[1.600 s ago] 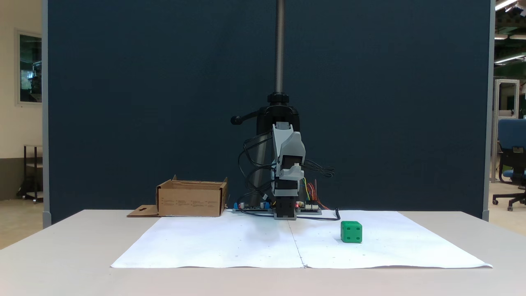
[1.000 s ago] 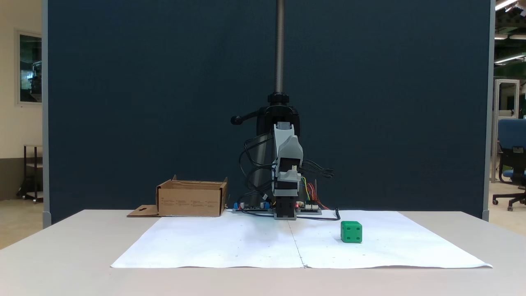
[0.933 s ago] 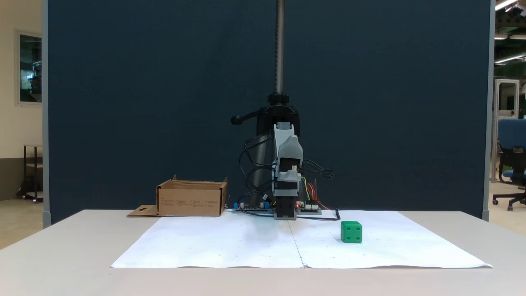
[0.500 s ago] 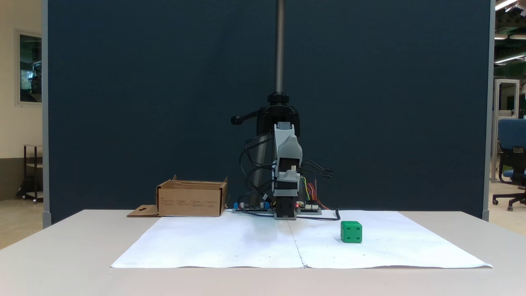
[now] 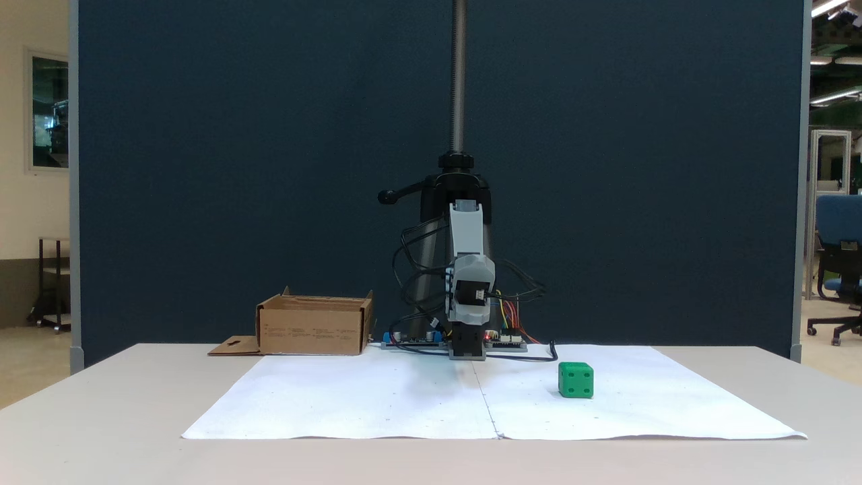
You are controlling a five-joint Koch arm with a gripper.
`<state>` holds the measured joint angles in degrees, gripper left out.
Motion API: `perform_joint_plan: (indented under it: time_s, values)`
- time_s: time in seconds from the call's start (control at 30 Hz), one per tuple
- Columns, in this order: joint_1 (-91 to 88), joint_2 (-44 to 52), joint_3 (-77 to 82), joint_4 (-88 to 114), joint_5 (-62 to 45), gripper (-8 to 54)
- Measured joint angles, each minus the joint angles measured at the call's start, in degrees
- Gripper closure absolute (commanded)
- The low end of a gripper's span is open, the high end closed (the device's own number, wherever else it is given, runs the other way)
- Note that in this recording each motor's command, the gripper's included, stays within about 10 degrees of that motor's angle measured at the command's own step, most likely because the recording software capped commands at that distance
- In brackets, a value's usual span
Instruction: Grasp a green dice and put it in the bin.
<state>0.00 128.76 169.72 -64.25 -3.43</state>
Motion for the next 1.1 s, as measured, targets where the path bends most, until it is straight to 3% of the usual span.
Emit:
perform_joint_plan:
  time_s: [0.7,1.1]
  values:
    - [-6.5,-0.1,-35.2,75.5,1.9,3.9]
    - [-17.5,-7.5,-58.8,110.5,20.0,3.8]
